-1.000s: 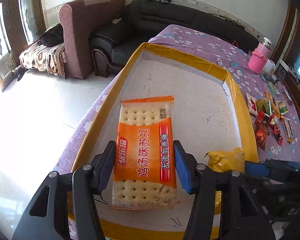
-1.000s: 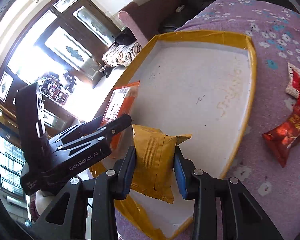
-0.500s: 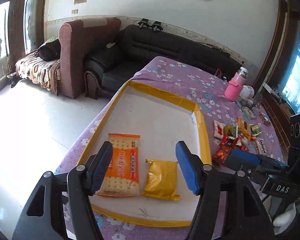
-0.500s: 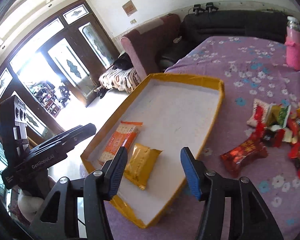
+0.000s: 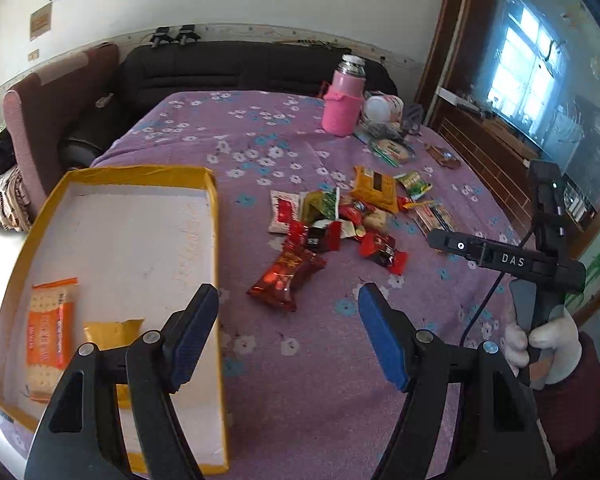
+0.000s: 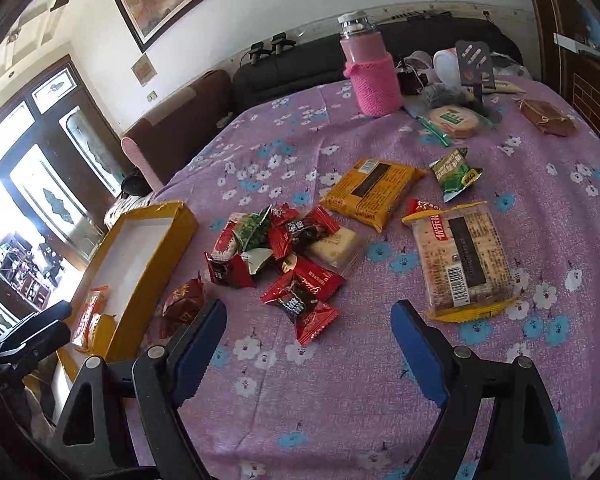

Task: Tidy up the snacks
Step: 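Grasp the dark-red candy with the left gripper while right grasps a red candy, then lower both candies into the yellow-rimmed tray and open both grippers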

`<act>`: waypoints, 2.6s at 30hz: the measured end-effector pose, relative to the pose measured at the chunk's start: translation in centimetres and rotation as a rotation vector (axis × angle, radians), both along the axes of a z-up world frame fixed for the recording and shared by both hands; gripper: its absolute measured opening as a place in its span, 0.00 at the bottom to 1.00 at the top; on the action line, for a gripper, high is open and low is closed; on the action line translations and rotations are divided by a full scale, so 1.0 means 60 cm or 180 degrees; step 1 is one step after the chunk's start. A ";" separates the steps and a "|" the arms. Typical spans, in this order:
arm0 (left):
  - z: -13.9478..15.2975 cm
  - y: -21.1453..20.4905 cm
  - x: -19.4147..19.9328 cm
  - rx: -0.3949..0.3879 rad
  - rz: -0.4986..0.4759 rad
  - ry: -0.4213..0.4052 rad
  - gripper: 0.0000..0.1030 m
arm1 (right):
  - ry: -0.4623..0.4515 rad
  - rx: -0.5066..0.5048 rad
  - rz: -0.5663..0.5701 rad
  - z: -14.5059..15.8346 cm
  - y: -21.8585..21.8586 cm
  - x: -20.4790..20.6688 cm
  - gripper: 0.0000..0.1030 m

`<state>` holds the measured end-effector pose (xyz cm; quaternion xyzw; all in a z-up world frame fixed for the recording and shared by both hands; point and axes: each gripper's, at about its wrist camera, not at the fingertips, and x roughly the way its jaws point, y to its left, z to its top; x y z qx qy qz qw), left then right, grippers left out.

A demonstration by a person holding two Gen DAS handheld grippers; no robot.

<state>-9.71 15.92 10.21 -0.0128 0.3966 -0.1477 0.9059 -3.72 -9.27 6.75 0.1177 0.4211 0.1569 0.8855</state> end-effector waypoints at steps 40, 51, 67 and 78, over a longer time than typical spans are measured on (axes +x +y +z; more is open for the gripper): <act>-0.059 -0.063 0.049 0.0465 -0.0133 0.0282 0.28 | -0.0049 -0.0398 0.0431 -0.050 0.075 0.003 0.25; 0.010 0.102 0.044 0.0240 0.0295 -0.0028 0.28 | -0.0268 -0.0385 0.0490 0.072 0.117 -0.062 0.25; -0.044 0.323 0.117 -0.0127 0.1112 0.0277 0.29 | 0.0225 -0.0122 0.1508 0.041 0.497 0.032 0.25; -0.066 0.343 0.136 -0.0346 0.1110 0.0413 0.34 | 0.0389 -0.0202 0.1443 -0.024 0.534 0.071 0.28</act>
